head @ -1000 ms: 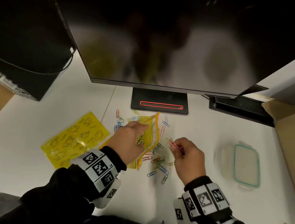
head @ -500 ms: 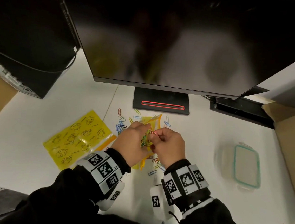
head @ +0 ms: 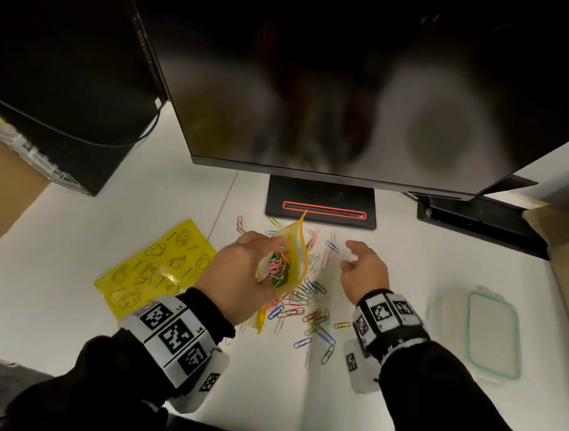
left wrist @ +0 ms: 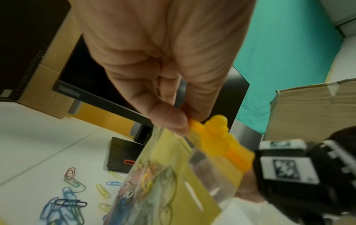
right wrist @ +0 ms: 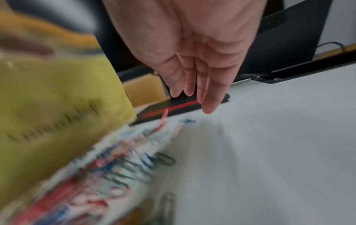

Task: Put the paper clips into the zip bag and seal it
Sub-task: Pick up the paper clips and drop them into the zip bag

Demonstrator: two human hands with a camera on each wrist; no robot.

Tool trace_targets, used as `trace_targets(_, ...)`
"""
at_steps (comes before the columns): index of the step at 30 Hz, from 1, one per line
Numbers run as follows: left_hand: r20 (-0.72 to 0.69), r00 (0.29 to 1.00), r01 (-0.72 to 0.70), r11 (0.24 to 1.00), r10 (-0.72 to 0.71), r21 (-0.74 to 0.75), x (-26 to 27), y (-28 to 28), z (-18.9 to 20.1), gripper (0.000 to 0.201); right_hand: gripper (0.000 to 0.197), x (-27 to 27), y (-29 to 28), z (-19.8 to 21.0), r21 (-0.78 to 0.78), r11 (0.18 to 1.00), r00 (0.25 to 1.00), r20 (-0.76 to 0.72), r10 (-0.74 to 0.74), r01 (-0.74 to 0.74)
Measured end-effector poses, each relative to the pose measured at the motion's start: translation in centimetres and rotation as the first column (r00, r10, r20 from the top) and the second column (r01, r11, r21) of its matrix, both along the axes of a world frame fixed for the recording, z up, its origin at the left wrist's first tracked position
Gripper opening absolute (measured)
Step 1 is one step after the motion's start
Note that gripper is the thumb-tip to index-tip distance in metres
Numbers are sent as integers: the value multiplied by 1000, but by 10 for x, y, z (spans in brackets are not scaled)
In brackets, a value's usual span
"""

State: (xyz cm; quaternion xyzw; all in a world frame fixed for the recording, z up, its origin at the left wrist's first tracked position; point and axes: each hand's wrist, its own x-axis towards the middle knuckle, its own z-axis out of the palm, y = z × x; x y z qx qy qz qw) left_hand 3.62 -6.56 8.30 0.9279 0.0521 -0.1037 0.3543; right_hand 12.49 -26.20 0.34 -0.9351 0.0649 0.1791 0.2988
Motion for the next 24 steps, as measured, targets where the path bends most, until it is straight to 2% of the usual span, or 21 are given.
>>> trace_targets(3, 7, 1000, -12, 1000, 12, -5, -3, 2, 5, 64, 54, 14, 10, -12, -125, 962, 968, -98, 233, -244)
trace_targets(6, -8, 1000, -8, 1000, 8, 5, -5, 3, 6, 64, 62, 21, 23, -19, -179, 916, 930, -156, 333, -358)
trace_targets(9, -22, 1000, -6, 1000, 6, 17, -5, 4, 5, 65, 73, 17, 34, -21, -152, 878, 886, -181, 428, -455)
trace_targets(19, -24, 1000, 15, 1000, -15, 20, 4, -1, 4, 63, 39, -23, 24, -27, -216, 816, 839, -34, 543, -536)
trace_targets(24, -18, 999, 28, 999, -28, 14, 7, -3, 3, 63, 41, -33, 21, -22, -259, 819, 854, -49, 518, -512)
